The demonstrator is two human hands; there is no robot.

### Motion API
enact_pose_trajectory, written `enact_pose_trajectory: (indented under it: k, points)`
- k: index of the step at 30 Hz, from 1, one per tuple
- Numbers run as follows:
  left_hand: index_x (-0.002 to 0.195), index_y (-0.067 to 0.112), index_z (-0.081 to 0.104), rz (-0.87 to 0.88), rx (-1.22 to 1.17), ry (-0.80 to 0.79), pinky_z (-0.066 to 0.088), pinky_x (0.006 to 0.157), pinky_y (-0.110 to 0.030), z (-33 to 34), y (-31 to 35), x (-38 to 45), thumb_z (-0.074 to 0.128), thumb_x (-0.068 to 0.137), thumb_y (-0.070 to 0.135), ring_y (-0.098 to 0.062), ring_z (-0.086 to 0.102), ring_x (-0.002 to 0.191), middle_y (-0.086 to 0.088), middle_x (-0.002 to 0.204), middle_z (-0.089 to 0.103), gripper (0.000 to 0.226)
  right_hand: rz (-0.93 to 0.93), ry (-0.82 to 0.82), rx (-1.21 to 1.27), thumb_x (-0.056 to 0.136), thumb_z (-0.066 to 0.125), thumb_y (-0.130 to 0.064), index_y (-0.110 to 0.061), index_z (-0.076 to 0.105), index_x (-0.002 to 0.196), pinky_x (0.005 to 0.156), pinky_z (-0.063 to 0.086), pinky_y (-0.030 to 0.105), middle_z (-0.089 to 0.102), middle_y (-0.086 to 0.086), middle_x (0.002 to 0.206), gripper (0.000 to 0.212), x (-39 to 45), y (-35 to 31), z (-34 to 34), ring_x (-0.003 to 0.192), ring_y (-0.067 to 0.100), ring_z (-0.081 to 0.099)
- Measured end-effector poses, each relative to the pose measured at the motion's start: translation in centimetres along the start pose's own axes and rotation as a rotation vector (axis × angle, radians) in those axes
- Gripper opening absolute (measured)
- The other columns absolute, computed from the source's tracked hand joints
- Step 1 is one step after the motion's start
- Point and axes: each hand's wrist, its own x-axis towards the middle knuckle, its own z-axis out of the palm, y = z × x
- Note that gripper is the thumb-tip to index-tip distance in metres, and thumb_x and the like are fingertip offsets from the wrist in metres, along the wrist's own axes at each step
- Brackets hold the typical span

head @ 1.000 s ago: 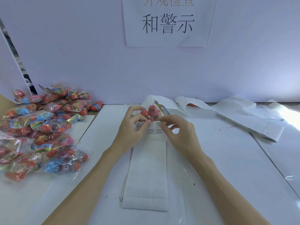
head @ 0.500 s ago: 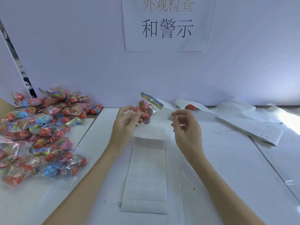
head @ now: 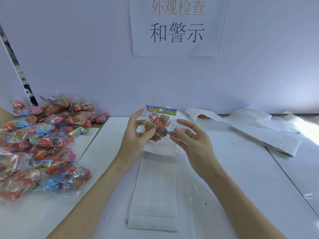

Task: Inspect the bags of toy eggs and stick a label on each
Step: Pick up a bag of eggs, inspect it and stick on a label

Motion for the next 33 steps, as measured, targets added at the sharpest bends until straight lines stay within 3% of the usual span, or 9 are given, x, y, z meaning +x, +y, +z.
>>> enact_pose_trajectory:
  k: [5, 8, 11, 15, 19, 21, 23, 26, 33]
  points:
    - [0.146, 0.033, 0.051, -0.024, -0.001, -0.021, 0.06, 0.087, -0.044, 0.4, -0.1, 0.0, 0.068, 0.097, 0.038, -0.039, 0.077, 0.088, -0.01, 0.124, 0.065, 0.052, -0.019, 0.009, -0.044, 0.097, 0.07, -0.005, -0.01, 0.072, 0.119, 0.088, 0.06, 0.028, 0.077, 0.012, 0.091, 0.022, 0.1, 0.0, -0.1, 0.096, 0.027, 0.076]
    - [0.146, 0.03, 0.054, -0.013, -0.032, -0.051, 0.06, 0.081, -0.038, 0.4, -0.1, 0.0, 0.052, 0.109, 0.026, -0.037, 0.076, 0.097, -0.015, 0.123, 0.065, 0.037, -0.022, 0.001, -0.05, 0.097, 0.07, -0.006, -0.011, 0.072, 0.118, 0.089, 0.059, 0.027, 0.078, 0.014, 0.094, 0.022, 0.1, 0.1, -0.1, 0.098, 0.027, 0.076]
    - [0.146, 0.027, 0.054, -0.037, -0.093, -0.091, 0.06, 0.078, -0.033, 0.5, 0.0, -0.1, 0.047, 0.108, 0.013, -0.037, 0.074, 0.105, -0.014, 0.125, 0.066, 0.041, -0.023, 0.004, -0.042, 0.097, 0.07, -0.005, -0.01, 0.072, 0.118, 0.09, 0.059, 0.028, 0.078, 0.016, 0.095, 0.021, 0.1, 0.0, -0.2, 0.096, 0.026, 0.076]
    - [0.148, 0.029, 0.05, -0.051, -0.09, -0.114, 0.061, 0.085, -0.037, 0.6, 0.3, -0.2, 0.058, 0.094, 0.016, -0.036, 0.074, 0.107, -0.012, 0.128, 0.069, 0.056, -0.034, 0.02, -0.062, 0.097, 0.071, -0.006, -0.012, 0.071, 0.118, 0.095, 0.06, 0.031, 0.078, 0.013, 0.093, 0.022, 0.1, -0.1, -0.3, 0.095, 0.025, 0.075]
    - [0.141, 0.041, 0.046, -0.072, -0.008, -0.073, 0.058, 0.082, -0.02, 0.9, 0.2, -0.5, 0.086, 0.085, 0.03, -0.02, 0.077, 0.103, 0.007, 0.115, 0.076, 0.07, -0.069, 0.014, -0.171, 0.096, 0.073, -0.007, -0.016, 0.072, 0.117, 0.096, 0.058, 0.03, 0.078, 0.009, 0.088, 0.022, 0.0, -0.1, -0.2, 0.094, 0.023, 0.075]
    - [0.138, 0.041, 0.047, -0.088, 0.02, -0.025, 0.057, 0.076, -0.015, 1.0, 0.1, -0.5, 0.085, 0.08, 0.033, -0.016, 0.077, 0.098, 0.01, 0.111, 0.077, 0.07, -0.085, -0.006, -0.25, 0.095, 0.075, -0.01, -0.021, 0.072, 0.114, 0.088, 0.055, 0.02, 0.077, 0.005, 0.083, 0.023, -0.1, -0.2, -0.1, 0.093, 0.019, 0.076]
    - [0.14, 0.034, 0.049, -0.092, 0.019, -0.011, 0.059, 0.072, -0.019, 1.0, 0.0, -0.5, 0.083, 0.087, 0.025, -0.021, 0.079, 0.091, 0.005, 0.114, 0.076, 0.064, -0.106, -0.018, -0.338, 0.095, 0.075, -0.01, -0.026, 0.072, 0.112, 0.078, 0.05, 0.011, 0.076, 0.003, 0.08, 0.023, -0.3, -0.1, 0.0, 0.089, 0.014, 0.075]
    - [0.138, 0.027, 0.052, -0.07, 0.01, 0.013, 0.061, 0.072, -0.024, 1.2, -0.2, -0.5, 0.079, 0.091, 0.012, -0.017, 0.077, 0.099, 0.0, 0.126, 0.072, 0.056, -0.148, -0.034, -0.421, 0.095, 0.074, -0.009, -0.025, 0.072, 0.111, 0.075, 0.048, 0.009, 0.077, 0.002, 0.079, 0.023, -0.4, 0.2, 0.3, 0.085, 0.01, 0.072]
    - [0.129, 0.025, 0.061, -0.091, -0.012, -0.015, 0.065, 0.079, -0.038, 1.4, -0.5, -0.5, 0.077, 0.095, 0.019, -0.029, 0.078, 0.098, -0.005, 0.125, 0.073, 0.039, -0.166, 0.042, -0.46, 0.094, 0.074, -0.009, -0.025, 0.073, 0.107, 0.071, 0.049, 0.012, 0.078, 0.001, 0.081, 0.021, -0.5, 0.4, 0.3, 0.081, 0.011, 0.073]
